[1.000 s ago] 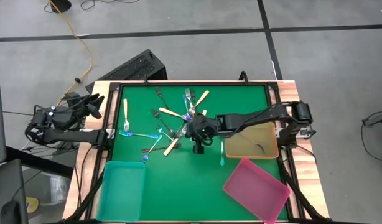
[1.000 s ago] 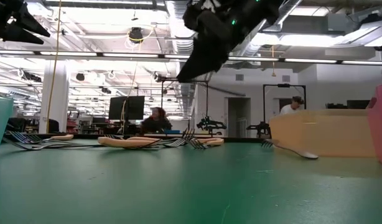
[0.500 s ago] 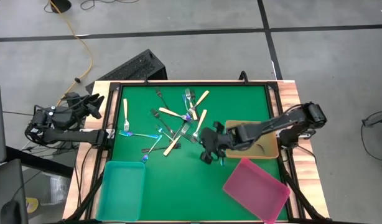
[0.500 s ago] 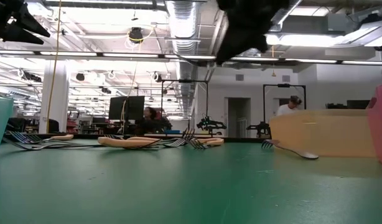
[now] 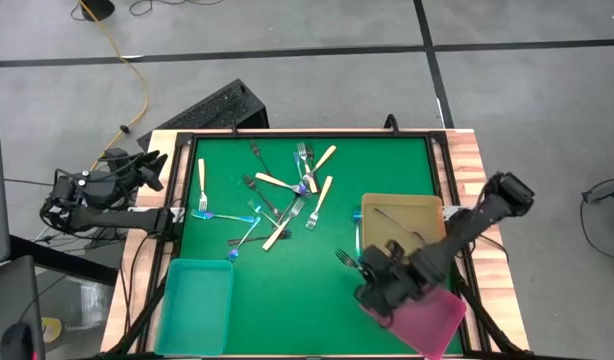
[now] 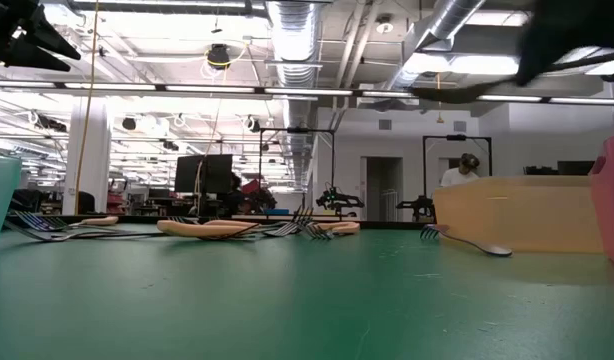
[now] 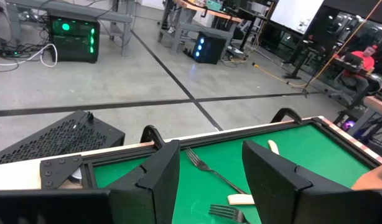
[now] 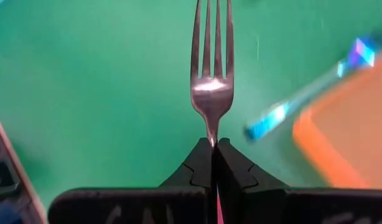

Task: Sort silverware by color (type)
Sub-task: Put the black fork into the pink bin

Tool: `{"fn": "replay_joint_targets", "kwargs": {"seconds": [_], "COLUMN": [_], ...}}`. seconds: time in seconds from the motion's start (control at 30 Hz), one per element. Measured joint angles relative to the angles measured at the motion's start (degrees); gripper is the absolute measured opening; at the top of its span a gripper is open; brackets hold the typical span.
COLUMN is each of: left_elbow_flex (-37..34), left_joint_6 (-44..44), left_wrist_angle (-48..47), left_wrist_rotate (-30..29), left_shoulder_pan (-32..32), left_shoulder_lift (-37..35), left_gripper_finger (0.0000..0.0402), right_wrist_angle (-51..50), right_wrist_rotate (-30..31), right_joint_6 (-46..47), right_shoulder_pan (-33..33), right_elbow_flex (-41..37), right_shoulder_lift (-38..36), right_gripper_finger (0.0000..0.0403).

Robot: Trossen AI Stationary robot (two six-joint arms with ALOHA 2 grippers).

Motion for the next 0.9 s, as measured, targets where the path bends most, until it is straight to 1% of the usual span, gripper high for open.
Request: {"fn": "replay_joint_targets", "kwargs": {"seconds": [0.17,0.33,0.4,0.5,0.67,0.9], "left_elbow_flex": [0.0,0.0,0.0,0.0,0.0,0.0], "left_joint_6": [0.0,0.0,0.0,0.0,0.0,0.0], "left_wrist_angle": [0.0,0.0,0.0,0.0,0.0,0.0], "left_wrist_rotate": [0.0,0.0,-0.1,-0.2,-0.3,-0.3], "left_shoulder_pan": [0.0,0.0,0.0,0.0,0.0,0.0], "left_shoulder_lift": [0.0,0.0,0.0,0.0,0.0,0.0], "left_gripper_finger": [0.0158,0.0158,0.0158,0.0158,0.0158,0.0158], "right_wrist_angle": [-6.5,-10.9,-11.7,-12.3,-10.1,-1.0], "right_wrist_rotate": [0.1,0.0,-0.1,-0.1,-0.2,-0.5], "right_joint_6": [15.2,24.8,26.5,26.5,29.7,30.3], "right_shoulder_pan": [7.7,14.2,16.2,18.8,20.6,20.7], "right_elbow_flex": [0.0,0.0,0.0,-0.5,-4.6,-11.4], "right_shoulder_lift": [0.4,0.5,0.5,0.5,0.6,0.6], "right_gripper_finger": [0.0027,0.0027,0.0028,0.0028,0.0028,0.0028]}}
